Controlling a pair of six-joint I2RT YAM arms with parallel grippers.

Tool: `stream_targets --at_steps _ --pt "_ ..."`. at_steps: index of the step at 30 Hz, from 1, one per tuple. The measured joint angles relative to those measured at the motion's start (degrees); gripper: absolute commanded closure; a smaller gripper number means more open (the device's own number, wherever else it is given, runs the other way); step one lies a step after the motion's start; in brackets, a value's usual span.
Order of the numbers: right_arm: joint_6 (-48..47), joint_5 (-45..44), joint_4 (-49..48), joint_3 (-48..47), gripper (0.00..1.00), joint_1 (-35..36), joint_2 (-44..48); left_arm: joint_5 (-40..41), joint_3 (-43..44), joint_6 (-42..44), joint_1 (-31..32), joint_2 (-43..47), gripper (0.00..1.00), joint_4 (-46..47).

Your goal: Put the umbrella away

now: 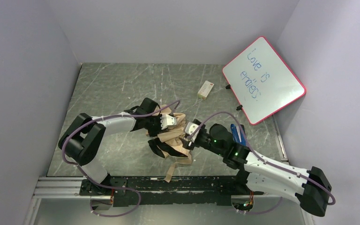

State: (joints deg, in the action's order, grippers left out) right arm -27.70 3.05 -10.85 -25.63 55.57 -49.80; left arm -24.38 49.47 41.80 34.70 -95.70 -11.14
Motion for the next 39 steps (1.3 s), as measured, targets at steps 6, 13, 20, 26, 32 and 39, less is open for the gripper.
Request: stream_targets --at_steps 6,13,20,26,32,39 --pt "9.7 -3.9 3.3 -2.7 0.29 -2.4 -0.9 0.3 -1.1 3.6 0.0 0.4 0.95 1.8" --pt "20.7 7.6 3.4 -8.2 0.24 -25.4 -8.0 3.3 -6.0 9.6 0.0 4.1 0.95 6.7" --pt "26.9 20.3 0.8 -18.1 0.13 -31.8 -21.1 7.1 -10.0 14.1 2.2 5.6 0.95 13.2" --pt "16.3 34.5 7.9 -30.9 0.11 -31.9 -36.6 13.9 -13.4 16.6 6.5 5.9 0.95 20.7" --pt "0.2 43.4 24.4 -44.2 0.08 -31.9 -49.2 19.4 -16.1 18.9 9.7 5.9 0.95 26.4" --pt "-15.3 48.7 41.4 -51.5 0.04 -31.4 -55.5 24.1 -18.1 21.4 12.4 5.0 0.95 31.5"
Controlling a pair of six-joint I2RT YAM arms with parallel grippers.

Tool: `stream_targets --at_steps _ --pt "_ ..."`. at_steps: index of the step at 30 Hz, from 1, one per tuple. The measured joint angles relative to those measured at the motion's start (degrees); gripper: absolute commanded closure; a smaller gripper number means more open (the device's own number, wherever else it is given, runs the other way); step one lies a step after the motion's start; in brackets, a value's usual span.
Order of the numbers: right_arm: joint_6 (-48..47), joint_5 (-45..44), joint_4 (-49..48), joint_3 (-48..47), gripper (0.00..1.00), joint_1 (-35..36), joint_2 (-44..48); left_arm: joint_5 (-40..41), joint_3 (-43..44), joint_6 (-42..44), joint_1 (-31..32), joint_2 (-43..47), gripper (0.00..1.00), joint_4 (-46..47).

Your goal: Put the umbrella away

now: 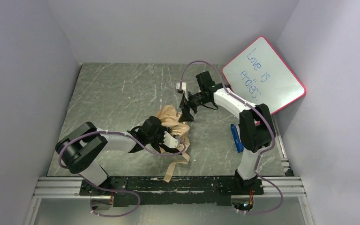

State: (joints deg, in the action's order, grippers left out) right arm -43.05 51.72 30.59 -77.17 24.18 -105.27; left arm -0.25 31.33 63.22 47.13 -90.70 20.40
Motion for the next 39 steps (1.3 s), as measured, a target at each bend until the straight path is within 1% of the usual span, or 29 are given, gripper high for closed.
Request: stream_targets --at_steps 2,7,13,18,22,28,32,36,37,38,39 --pt "-2.4 0.5 2.7 -0.4 0.03 0.5 -0.7 0.8 0.0 0.5 0.5 -0.5 0.95 0.8" --pt "-4.5 -0.4 4.8 -0.5 0.0 2.9 -2.1 2.3 -0.2 1.1 1.3 -0.9 0.95 1.7" --pt "-5.1 -5.0 6.1 -1.0 0.0 5.6 -5.5 3.7 -0.7 1.6 1.9 -1.0 0.95 2.6" --pt "-4.7 -8.5 6.5 -1.0 0.0 6.8 -7.1 4.6 -0.7 1.7 2.4 -1.2 0.92 2.7" --pt "-4.4 -11.0 6.5 -0.8 0.0 8.0 -7.1 5.6 -0.7 1.7 2.8 -1.4 0.84 3.0" --pt "-3.5 -13.1 4.0 1.7 0.02 9.4 -7.1 7.0 -0.7 1.6 3.5 -1.5 0.68 3.0" --pt "-2.0 -13.7 0.7 4.2 0.06 9.9 -6.9 8.1 -0.8 1.2 3.7 -1.5 0.56 3.0" --pt "-0.9 -14.3 -2.2 6.3 0.14 10.4 -6.4 8.8 -0.8 0.2 3.7 -0.7 0.47 2.4" --pt "-0.8 -14.6 -2.8 6.7 0.15 10.4 -6.3 8.9 -0.8 -0.3 3.8 -0.2 0.37 1.9" --pt "-0.7 -14.9 -3.4 7.2 0.18 10.5 -6.0 9.1 -0.8 -0.8 3.8 0.3 0.31 1.2" --pt "-0.7 -14.8 -3.9 7.6 0.22 10.6 -5.7 9.5 -0.8 -1.0 3.9 1.0 0.28 0.4"
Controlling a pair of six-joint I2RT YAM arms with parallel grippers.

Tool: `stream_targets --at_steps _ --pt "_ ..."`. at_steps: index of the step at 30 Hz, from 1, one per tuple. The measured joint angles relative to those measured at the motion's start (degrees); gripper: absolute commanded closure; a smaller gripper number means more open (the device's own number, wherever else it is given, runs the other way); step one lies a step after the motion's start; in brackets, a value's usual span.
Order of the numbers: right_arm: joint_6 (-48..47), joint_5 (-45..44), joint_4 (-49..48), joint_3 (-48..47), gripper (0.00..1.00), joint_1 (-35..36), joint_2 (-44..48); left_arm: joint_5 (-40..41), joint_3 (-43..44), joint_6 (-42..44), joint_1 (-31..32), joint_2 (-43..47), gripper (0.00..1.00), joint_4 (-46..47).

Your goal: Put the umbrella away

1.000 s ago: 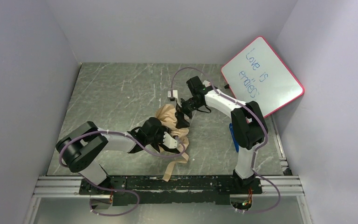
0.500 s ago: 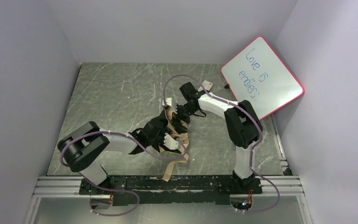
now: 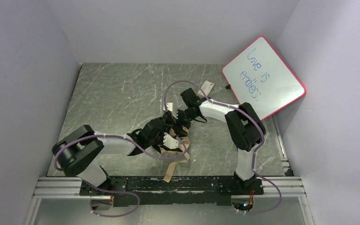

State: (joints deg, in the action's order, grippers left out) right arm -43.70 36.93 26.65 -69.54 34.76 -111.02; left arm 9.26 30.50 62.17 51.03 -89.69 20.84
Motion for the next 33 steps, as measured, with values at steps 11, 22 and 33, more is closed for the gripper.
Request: stream_targets --at_steps 11,22,33 --pt "1.4 -2.3 -2.0 1.5 0.47 1.1 0.8 -0.2 -0.9 -11.1 1.0 20.9 0.03 -12.3" --pt "1.7 -4.7 -5.5 4.4 0.71 2.0 2.9 3.0 -1.4 -33.8 1.2 48.0 0.04 -23.1" --pt "-0.8 -15.3 -16.4 14.1 0.86 7.8 10.4 29.0 10.0 -61.7 0.3 36.2 0.03 -33.9"
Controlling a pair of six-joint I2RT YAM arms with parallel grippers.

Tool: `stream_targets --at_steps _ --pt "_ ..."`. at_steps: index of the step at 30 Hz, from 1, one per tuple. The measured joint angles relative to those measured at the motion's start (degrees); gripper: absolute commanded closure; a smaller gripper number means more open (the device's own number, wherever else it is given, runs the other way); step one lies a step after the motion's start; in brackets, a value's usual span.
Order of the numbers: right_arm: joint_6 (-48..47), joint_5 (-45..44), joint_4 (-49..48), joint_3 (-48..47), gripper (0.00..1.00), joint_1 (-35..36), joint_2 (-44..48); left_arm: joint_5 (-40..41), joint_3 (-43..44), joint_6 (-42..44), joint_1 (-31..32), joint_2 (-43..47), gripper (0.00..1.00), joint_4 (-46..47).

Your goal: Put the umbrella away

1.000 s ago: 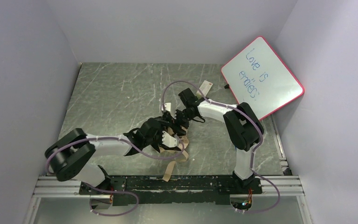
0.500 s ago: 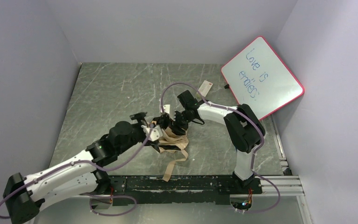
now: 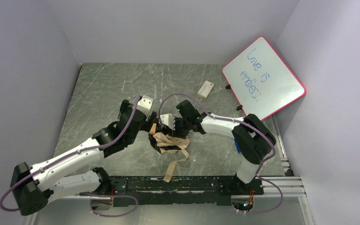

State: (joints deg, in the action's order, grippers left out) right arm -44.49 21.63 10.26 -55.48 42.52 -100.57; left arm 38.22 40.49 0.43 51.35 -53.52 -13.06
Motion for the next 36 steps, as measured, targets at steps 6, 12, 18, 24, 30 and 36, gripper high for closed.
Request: stream_targets --at_steps 6,12,18,24,30,36 --pt "-1.0 -8.9 -10.0 7.9 0.86 4.5 5.0 -0.5 7.9 -5.5 -8.3 -8.6 0.03 -2.8" --pt "-2.9 -20.5 -20.3 14.4 0.88 10.3 7.0 -11.5 10.3 -5.0 -18.0 -10.3 0.03 -2.0" --pt "-5.6 -31.7 -31.3 19.8 0.88 15.8 6.6 -28.7 16.3 0.4 -18.8 -18.3 0.03 -1.8" --pt "-9.0 -41.9 -42.6 24.6 0.88 21.0 4.7 -40.8 16.3 4.7 -18.9 -22.1 0.03 -3.3" --pt "-11.8 -48.8 -49.8 26.4 0.89 24.5 1.8 -52.9 16.3 7.2 -18.9 -25.8 0.03 -3.5" --pt "-12.2 -50.9 -51.1 26.9 0.9 25.8 1.4 -60.6 16.3 11.4 -18.9 -31.8 0.03 -6.8"
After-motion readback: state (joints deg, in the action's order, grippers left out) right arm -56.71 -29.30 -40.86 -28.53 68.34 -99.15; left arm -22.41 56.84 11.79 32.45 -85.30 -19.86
